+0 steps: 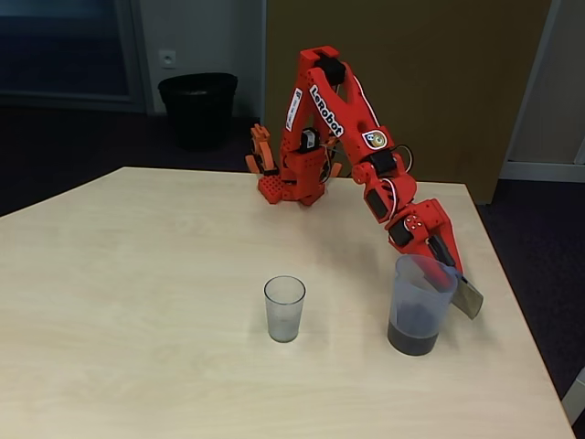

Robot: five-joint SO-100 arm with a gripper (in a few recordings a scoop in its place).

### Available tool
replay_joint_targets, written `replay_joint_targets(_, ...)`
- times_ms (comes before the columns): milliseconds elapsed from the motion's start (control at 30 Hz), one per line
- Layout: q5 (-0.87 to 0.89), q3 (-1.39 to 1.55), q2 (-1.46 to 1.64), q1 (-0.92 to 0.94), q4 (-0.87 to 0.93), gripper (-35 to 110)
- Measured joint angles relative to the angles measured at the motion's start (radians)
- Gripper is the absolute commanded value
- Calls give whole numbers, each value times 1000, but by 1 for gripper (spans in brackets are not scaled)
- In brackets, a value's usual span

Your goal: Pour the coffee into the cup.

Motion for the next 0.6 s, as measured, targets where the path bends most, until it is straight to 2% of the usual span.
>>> replay_joint_targets(600, -35, 86, 101, 26, 112, 0)
